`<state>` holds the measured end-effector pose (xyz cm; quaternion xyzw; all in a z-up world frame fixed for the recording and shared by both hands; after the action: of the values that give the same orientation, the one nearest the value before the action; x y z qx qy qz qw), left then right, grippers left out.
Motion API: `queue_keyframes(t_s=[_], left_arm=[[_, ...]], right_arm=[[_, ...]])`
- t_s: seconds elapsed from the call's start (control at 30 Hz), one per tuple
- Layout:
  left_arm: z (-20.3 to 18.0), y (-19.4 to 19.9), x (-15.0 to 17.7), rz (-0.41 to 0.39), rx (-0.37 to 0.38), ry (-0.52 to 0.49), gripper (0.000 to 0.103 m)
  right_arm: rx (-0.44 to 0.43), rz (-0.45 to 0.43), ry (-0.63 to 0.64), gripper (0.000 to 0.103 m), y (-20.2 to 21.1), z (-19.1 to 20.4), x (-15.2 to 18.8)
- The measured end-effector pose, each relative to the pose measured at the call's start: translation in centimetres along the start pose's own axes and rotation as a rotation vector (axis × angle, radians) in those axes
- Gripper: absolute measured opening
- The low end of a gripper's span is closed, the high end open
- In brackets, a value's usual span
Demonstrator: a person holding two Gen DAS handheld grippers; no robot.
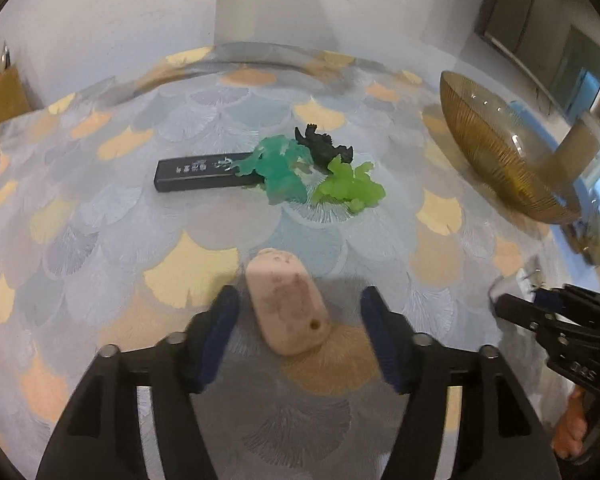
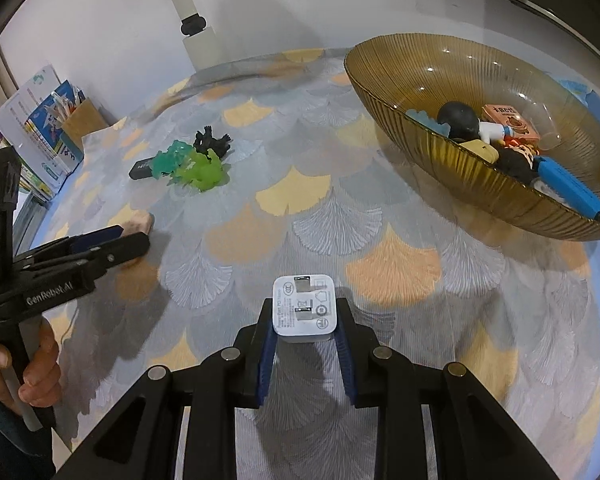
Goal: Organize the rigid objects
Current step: 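Carry the plug adapter and pink stone over the amber bowl and release both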
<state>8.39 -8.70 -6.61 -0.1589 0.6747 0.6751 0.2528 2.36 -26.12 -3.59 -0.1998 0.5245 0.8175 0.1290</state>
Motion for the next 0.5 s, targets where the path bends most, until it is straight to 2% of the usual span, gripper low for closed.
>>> queue_keyframes(t_s=[0.03, 0.07, 0.1, 0.2, 0.3, 0.33, 0.43, 0.5], left_arm=[[-0.1, 0.0, 0.0, -0.01, -0.032, -0.012, 0.059], [-0.3, -0.2, -0.1, -0.026, -0.088, -0.034, 0.043], [-0.4, -0.1, -0.2, -0.039, -0.106, -0.05, 0.033], [-0.8, 0.5, -0.2, -0.039, -0.07, -0.038, 0.032], [-1.8, 3.2, -1.0, -0.103, 0.058, -0.005, 0.032], [-2.3, 4.2, -1.6, -0.124, 0.072, -0.006, 0.032], [-4.8, 7.9, -4.2, -0.207, 0.105, -0.046, 0.032], [-7.4, 10.5, -6.2, -0.269, 0.154, -0.09, 0.032]], right_arm=[[-0.002, -0.006, 0.002, 0.027, 0.1, 0.0, 0.1], [-0.003, -0.008, 0.004, 0.027, 0.1, 0.1, 0.2], [-0.003, -0.008, 0.011, 0.026, 0.2, 0.2, 0.3], [-0.015, -0.013, 0.006, 0.026, 0.8, 0.3, 0.9], [-0.055, -0.03, -0.026, 0.026, 2.5, -0.2, 1.1], [-0.062, -0.047, -0.034, 0.026, 3.5, -0.5, 0.9], [-0.058, -0.123, -0.063, 0.026, 7.5, -1.8, -0.4], [-0.046, -0.221, -0.066, 0.026, 11.7, -2.8, -2.0]])
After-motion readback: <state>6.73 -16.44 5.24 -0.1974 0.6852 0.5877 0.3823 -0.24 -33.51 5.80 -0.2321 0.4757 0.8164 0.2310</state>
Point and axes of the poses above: each gripper's, at about its wrist camera, not at the fingertips, and y roughly against the way its jaws point, z to its left, x to its underside, the point moved 8 cm from there along -y, roughly the way its jaws point, and after that the axes turned 11 degrees about -x, right-handed, at the moved point
